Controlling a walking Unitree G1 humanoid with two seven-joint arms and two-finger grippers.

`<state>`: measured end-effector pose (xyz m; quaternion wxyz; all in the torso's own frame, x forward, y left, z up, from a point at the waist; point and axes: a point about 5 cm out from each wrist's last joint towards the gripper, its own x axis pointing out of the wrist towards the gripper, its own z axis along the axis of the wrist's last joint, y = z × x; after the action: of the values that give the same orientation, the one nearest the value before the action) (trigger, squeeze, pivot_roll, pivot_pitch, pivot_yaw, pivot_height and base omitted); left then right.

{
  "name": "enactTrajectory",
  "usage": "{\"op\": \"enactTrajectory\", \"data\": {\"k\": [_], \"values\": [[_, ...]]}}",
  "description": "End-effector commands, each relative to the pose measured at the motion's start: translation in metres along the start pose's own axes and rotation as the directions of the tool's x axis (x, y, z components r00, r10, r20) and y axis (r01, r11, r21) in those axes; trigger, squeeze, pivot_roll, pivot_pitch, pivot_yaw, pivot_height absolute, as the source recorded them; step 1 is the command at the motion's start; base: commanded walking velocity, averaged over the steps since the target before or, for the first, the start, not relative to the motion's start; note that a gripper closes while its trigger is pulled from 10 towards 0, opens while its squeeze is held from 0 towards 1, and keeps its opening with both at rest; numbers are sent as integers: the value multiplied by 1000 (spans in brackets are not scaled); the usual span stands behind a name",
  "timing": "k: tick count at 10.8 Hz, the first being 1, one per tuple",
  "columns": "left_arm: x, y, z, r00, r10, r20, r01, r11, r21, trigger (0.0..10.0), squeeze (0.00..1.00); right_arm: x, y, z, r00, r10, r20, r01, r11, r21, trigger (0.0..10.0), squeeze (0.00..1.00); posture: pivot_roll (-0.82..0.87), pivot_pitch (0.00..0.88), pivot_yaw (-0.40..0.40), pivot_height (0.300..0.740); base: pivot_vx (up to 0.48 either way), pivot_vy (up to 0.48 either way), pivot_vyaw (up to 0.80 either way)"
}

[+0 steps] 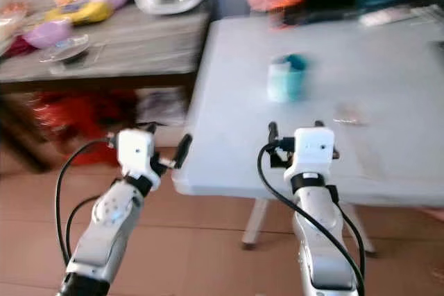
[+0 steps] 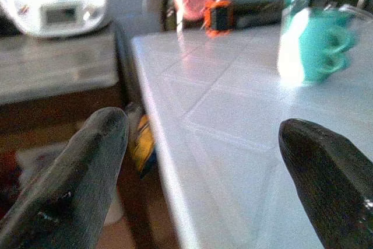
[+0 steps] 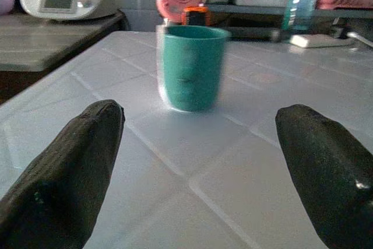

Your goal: Setting the table

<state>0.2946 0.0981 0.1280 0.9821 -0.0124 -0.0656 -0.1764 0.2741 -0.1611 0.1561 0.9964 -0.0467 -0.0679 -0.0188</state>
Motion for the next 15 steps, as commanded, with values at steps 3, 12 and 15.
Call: {"op": "enactTrajectory", "data": {"k": [3, 12, 15], "values": [[-5, 11, -4, 999, 35, -25, -35, 999, 8, 10000, 0, 0, 8, 2, 1000, 29, 8, -29, 999, 19, 10000, 0, -100, 95, 130, 740, 0, -472, 0], [-22, 23, -16, 997, -37, -68, 38, 999, 21, 10000, 0, -1, 15, 3, 997, 71, 13, -71, 997, 3, 10000, 0, -98, 93, 130, 740, 0, -213, 0], [-25, 27, -18, 996, -50, -77, 53, 998, 31, 10000, 0, -1, 17, 1, 997, 77, 7, -77, 997, 4, 10000, 0, -95, 88, 126, 740, 0, 0, 800]]}}
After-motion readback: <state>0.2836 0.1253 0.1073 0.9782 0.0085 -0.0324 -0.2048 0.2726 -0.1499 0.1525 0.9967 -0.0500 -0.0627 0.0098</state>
